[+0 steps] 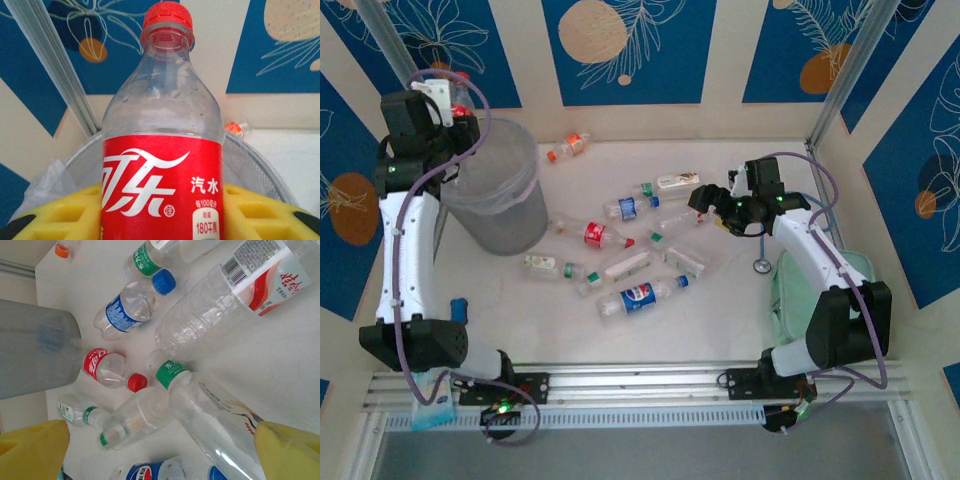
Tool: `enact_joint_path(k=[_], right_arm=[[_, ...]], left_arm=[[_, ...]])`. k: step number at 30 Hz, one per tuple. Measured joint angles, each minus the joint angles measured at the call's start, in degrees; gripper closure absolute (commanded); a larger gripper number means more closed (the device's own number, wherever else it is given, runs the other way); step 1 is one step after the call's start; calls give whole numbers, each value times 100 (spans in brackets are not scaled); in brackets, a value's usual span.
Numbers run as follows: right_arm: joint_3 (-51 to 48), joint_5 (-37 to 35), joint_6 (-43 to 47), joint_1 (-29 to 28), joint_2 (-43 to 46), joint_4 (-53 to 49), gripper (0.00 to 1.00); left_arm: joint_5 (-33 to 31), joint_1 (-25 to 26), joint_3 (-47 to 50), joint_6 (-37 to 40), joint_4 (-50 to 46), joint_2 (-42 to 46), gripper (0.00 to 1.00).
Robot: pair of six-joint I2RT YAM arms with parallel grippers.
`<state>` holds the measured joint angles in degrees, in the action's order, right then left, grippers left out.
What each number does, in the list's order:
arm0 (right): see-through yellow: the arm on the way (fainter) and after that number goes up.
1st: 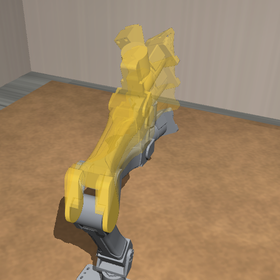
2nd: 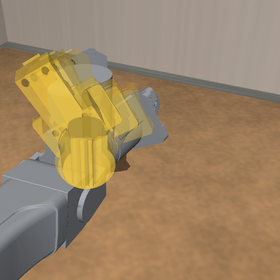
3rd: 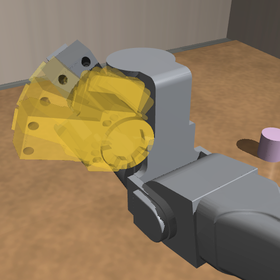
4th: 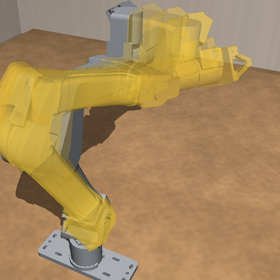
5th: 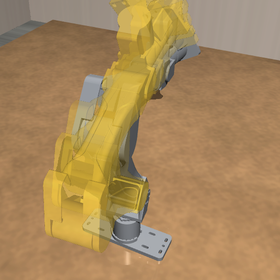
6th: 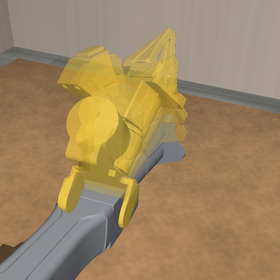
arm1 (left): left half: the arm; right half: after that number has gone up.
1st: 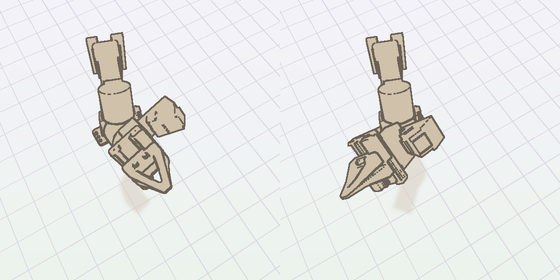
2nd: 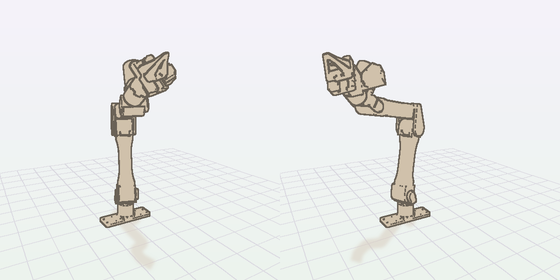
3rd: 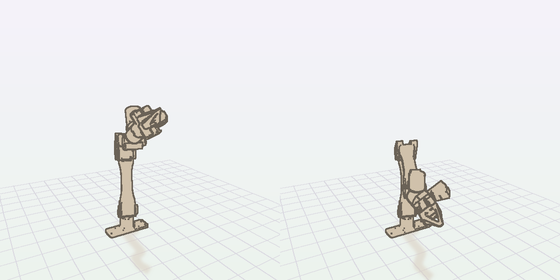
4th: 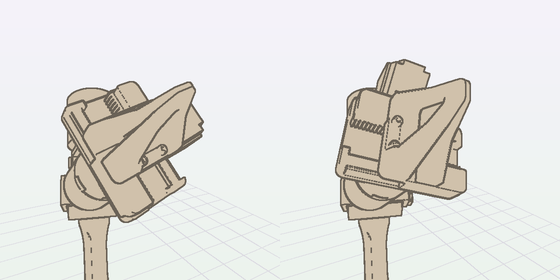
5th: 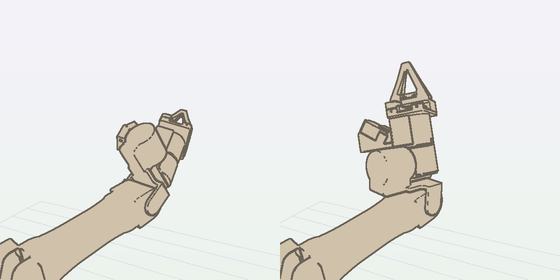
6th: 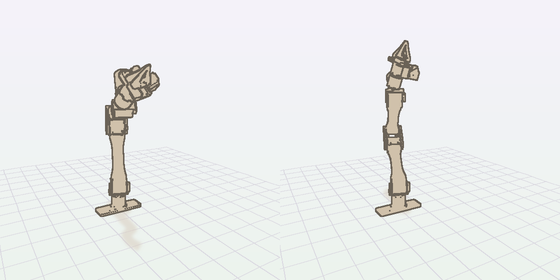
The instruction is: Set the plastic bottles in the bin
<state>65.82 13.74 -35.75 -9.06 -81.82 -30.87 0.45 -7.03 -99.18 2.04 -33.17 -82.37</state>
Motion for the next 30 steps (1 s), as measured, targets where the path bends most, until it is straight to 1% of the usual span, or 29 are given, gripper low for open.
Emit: enact_joint_path(k=[6, 9, 10, 13, 15, 16, 18, 20, 24, 30], right_arm=[[0, -2, 22, 0, 50, 4, 5], [0, -2, 37, 0, 114, 2, 5], [0, -2, 39, 0, 131, 2, 5], [0, -2, 44, 0, 162, 2, 5], [0, -2, 72, 2, 170, 0, 5], [0, -2, 83, 2, 177, 0, 5], [0, -2, 87, 7, 179, 0, 5], [0, -2, 105, 11, 179, -2, 5], [0, -2, 127, 24, 179, -2, 5], [0, -2, 127, 61, 179, 0, 5]], left_arm=[[52, 0, 839, 149, 1119, -190, 68], [70, 2, 1150, 146, 1386, -249, 67], [72, 2, 1202, 146, 1438, -249, 65], [83, 0, 1290, 144, 1648, -249, 49], [81, 0, 1311, 188, 1738, -247, 31], [90, 0, 1314, 210, 1762, -247, 26], [87, 0, 1320, 214, 1779, -247, 20], [92, 0, 1320, 236, 1777, -247, 19], [107, 0, 1320, 238, 1770, -247, 18], [195, 0, 1178, 219, 1563, -247, 34]])
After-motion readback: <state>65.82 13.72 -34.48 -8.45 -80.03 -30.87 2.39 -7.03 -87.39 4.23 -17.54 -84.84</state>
